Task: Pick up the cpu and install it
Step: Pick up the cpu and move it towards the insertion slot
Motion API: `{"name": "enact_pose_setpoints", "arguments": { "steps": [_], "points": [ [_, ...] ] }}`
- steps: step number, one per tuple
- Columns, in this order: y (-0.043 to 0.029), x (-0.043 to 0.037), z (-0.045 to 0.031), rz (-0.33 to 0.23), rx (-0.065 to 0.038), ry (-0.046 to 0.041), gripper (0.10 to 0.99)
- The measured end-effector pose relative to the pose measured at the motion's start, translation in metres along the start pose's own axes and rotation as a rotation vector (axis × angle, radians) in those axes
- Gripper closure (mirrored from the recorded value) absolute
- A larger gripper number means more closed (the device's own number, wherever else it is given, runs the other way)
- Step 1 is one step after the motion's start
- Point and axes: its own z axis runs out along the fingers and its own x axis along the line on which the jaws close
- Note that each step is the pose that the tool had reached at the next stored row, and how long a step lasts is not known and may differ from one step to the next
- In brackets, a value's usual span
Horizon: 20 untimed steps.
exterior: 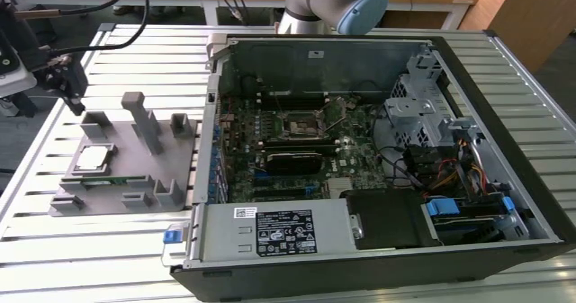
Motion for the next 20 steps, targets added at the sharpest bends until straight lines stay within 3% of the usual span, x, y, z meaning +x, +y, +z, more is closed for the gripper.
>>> {"name": "enact_pose_setpoints", "arguments": {
  "steps": [20],
  "points": [
    [-0.0054,-0.0006,0.0353,0.0,-0.002,0.0001,0.373]
  ]
}}
